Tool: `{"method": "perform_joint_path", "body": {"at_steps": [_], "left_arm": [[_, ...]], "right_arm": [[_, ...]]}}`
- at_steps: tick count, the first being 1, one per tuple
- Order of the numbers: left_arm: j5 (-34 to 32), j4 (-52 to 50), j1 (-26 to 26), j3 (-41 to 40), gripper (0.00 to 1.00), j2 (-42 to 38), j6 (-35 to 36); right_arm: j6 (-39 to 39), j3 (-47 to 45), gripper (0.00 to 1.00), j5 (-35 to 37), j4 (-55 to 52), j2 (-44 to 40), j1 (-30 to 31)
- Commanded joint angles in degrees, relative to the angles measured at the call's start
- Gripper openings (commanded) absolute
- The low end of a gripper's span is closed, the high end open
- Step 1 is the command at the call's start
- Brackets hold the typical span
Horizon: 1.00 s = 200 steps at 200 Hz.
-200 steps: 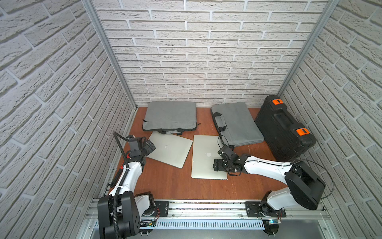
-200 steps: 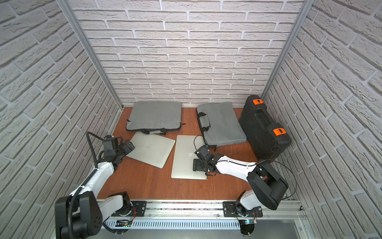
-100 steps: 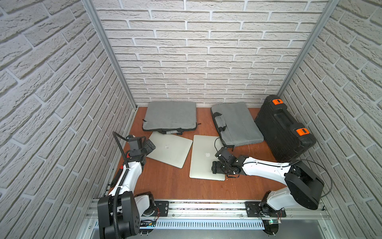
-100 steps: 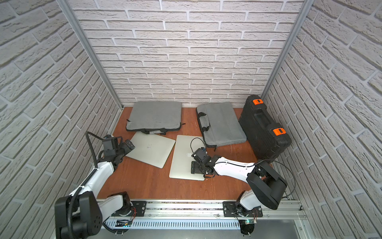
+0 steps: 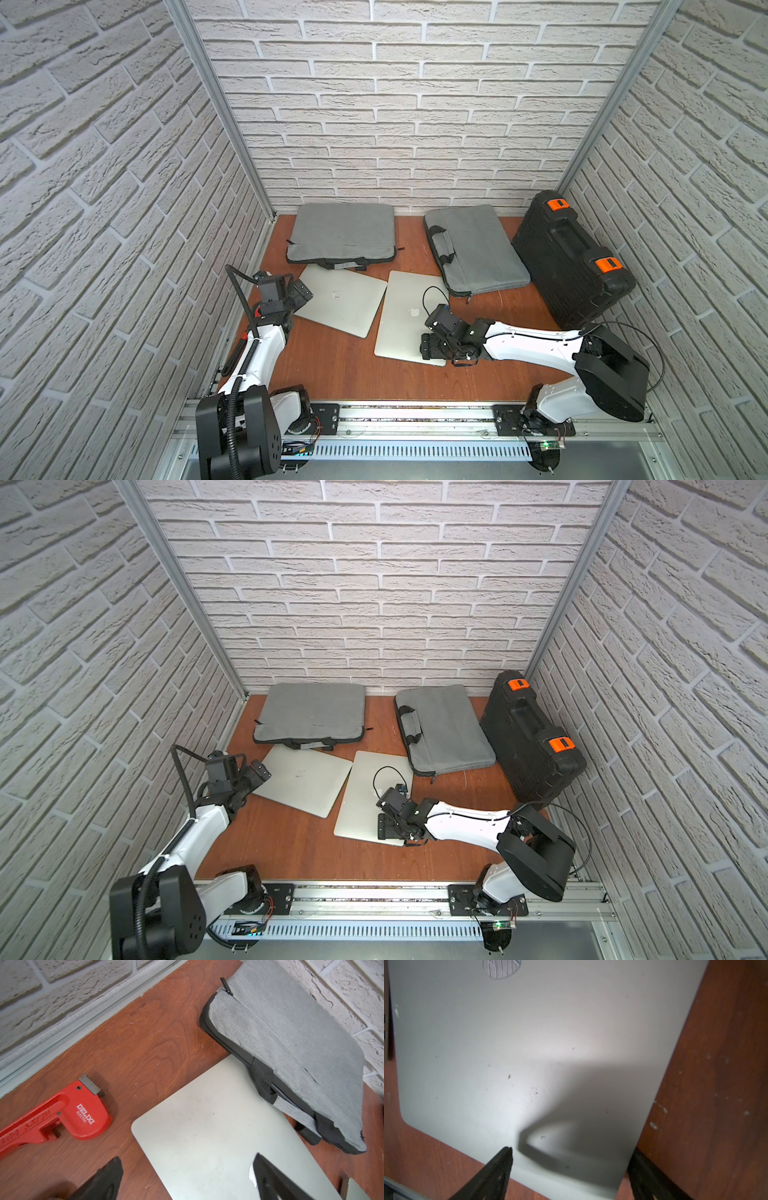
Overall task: Open the zippered laptop bag and take out the laptop
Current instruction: Adjust the laptop at the center of the board.
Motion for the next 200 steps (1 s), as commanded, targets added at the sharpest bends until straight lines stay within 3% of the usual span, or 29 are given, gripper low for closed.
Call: {"method": "perform_joint_path", "body": {"at_steps": [1,66,125,154,200], "left_arm": [[0.2,0.5,0.5,1.3,0.98,-1.0,-0.5],[0.8,0.0,0.5,1.5,0.98,-1.6,-0.7],[3.3,-2.2,0.4,3.0,0.98,-5.1,-1.6],[4.4,-1.9,-0.1,3.5,0.98,-5.4,-2.1],[4.4,-0.9,-2.3,4.2,0.98,-3.4,-2.1]], "right_arm": [[1.8,2.1,0.86,-4.1,3.7,-0.9,2.1],[2.3,3.9,0.88,-1.0,-2.3,-4.5,4.3],[-8.5,16.6,0.95,9.9,-17.7,-10.5,1.3],[-16.9,23.3,0.97,8.6,-16.5,-6.6,-4.3],[-27.2,34.1,0.96,2.5,-12.8,6.8,-12.5]]}}
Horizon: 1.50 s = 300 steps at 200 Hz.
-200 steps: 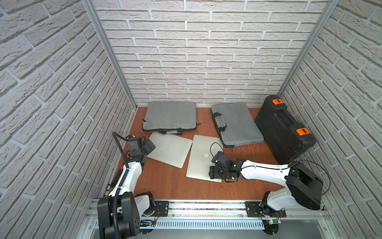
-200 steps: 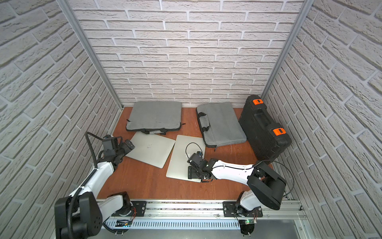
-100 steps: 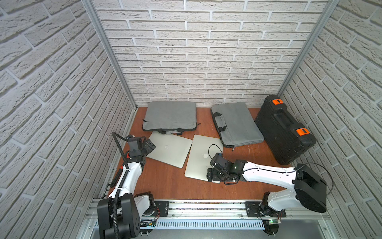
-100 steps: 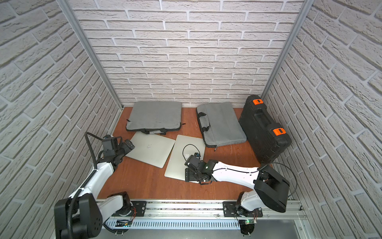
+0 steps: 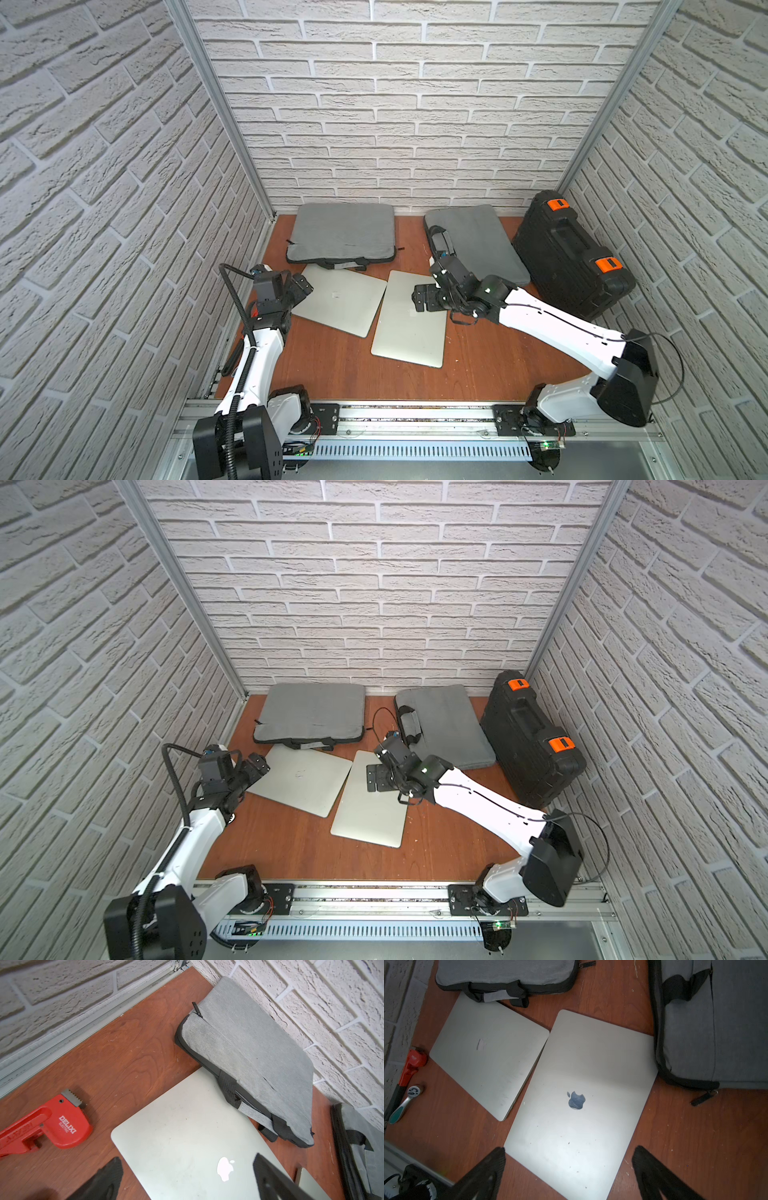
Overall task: Open the zippered laptop bag and take out the laptop
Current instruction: Adjust the laptop at the center of the board.
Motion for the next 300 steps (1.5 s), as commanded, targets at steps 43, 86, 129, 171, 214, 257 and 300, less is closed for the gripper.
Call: {"method": "perform_joint_path", "body": {"at_steps": [43,86,129,171,214,257,300], "left_arm": [[0.3,2.5,-2.5,1.4,0.98,1.7,-0.8],[-0.2,2.5,-3.0,1.3,0.98,1.9,-0.5],[-0.6,2.6,-3.5,1.0,0.98,2.2,-0.3],[-0.6,2.6,-3.7,0.8,0.98,2.3,0.2],[-0.6,3.1,-3.8,0.9,0.98,2.9,0.0],[-0.7,3.1,-3.8,0.9,0.98,3.1,0.1],[-0.9,3.3,-3.8,0.7,0.98,3.2,0.3]], "right_arm": [[-14.1,12.8,0.94,-6.1,4.5,19.4,-6.7],[-14.9,18.7,0.91,-12.8,7.0,30.0,-10.7],[-14.2,24.7,0.89,-16.1,7.2,38.1,-12.8],[-13.4,26.9,0.89,-18.1,7.9,41.5,-14.3],[-13.5,29.4,0.87,-18.6,6.7,44.0,-15.2],[-14.4,30.5,0.81,-22.6,3.7,45.8,-15.3],[-21.9,36.9,0.79,-28.3,-7.7,49.9,-15.8]]}}
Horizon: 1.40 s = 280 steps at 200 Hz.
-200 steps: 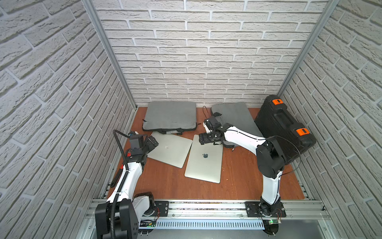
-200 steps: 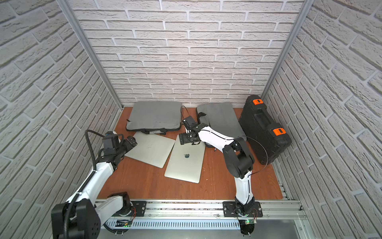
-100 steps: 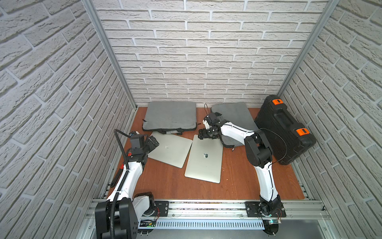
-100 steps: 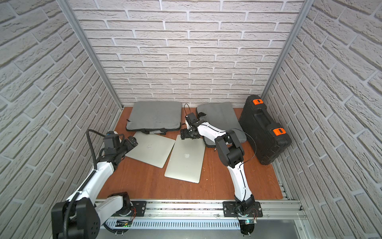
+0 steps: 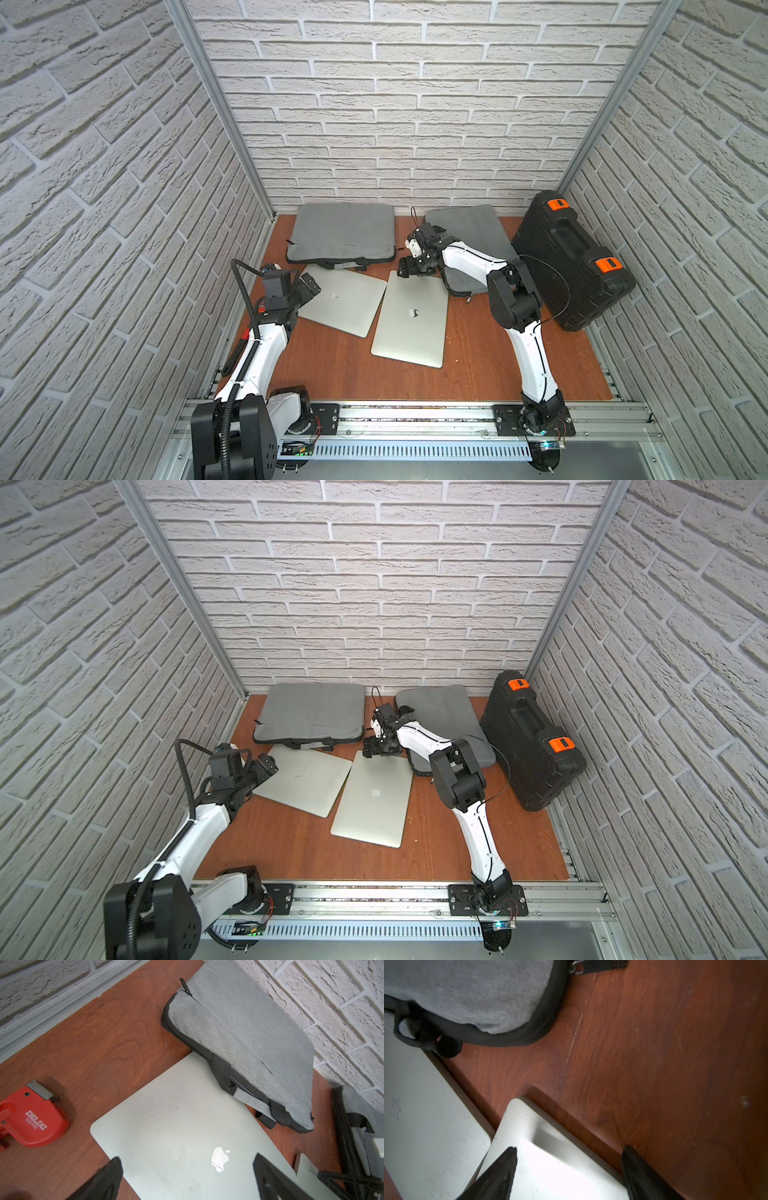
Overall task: Open the zippered laptop bag and take out the laptop
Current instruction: Adjust the laptop at the center of the board.
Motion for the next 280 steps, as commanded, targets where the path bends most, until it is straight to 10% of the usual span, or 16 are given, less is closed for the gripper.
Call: {"method": "perform_joint_path", "body": {"at_steps": [1,116,280], "left_arm": [[-0.7,2.7,-0.3,0.6,0.98,0.3,0.7],[-0.8,2.6,-0.4,0.3,0.98,0.5,1.1],[-1.1,3.3,-0.7,0.7,0.98,2.0,1.3]], "right_arm": [[-4.9,2.6,0.78,-4.8,-9.8,3.1,0.1],[-12.2,14.3,0.74,-0.4,-21.0,12.1,-3.1],[-23.8,7.1,0.60,-10.1,-28.1,4.6,-1.5]]}}
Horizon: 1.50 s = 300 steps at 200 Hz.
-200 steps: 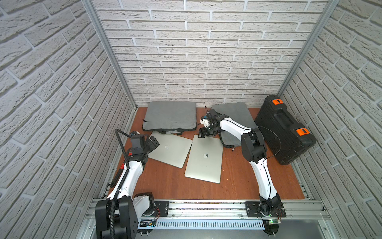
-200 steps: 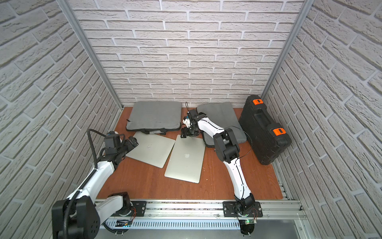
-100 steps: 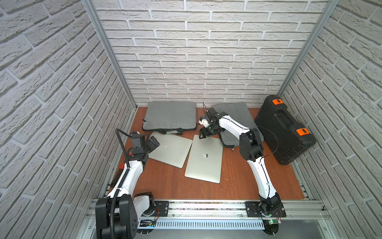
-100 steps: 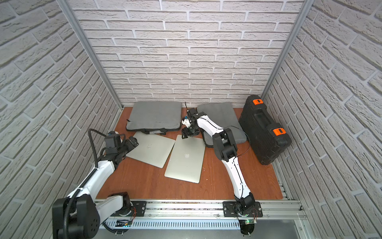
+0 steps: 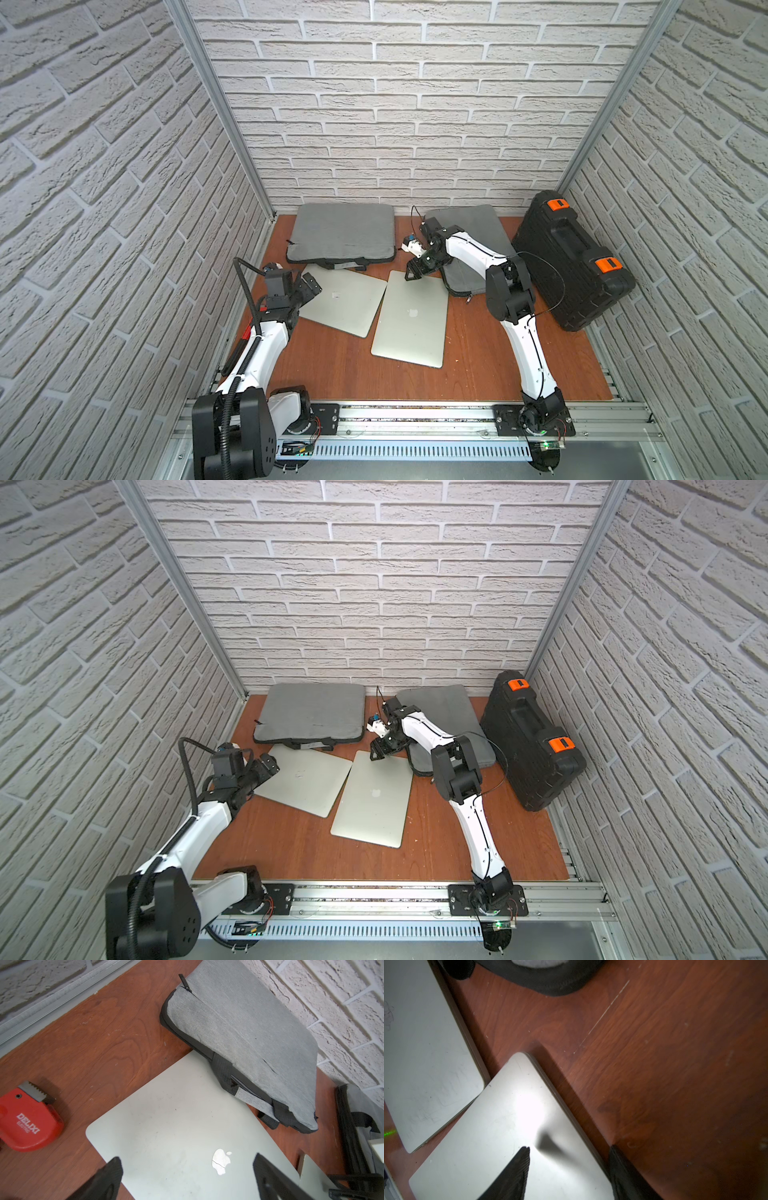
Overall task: Open the zippered laptop bag and take out the laptop
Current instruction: Adjust the laptop at the center of the board.
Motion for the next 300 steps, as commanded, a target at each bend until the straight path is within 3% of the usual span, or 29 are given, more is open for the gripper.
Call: {"method": "perform_joint_path", "body": {"at_steps": [1,48,300], "left_arm": [[-0.7,1.8,-0.2,0.7,0.98,0.1,1.1],[-1.1,1.3,-0.4,0.8,0.98,-0.5,1.4],[-1.9,0.6,-0.4,0.8,0.98,-1.0,1.0]], "right_arm": [[-0.1,-3.5,0.60,-2.1,-11.4,-1.0,2.2],[-0.1,-4.5,0.55,-2.3,-11.0,-4.4,2.9],[5.5,-17.4,0.49,-2.4,-2.6,-12.3,5.8]]}}
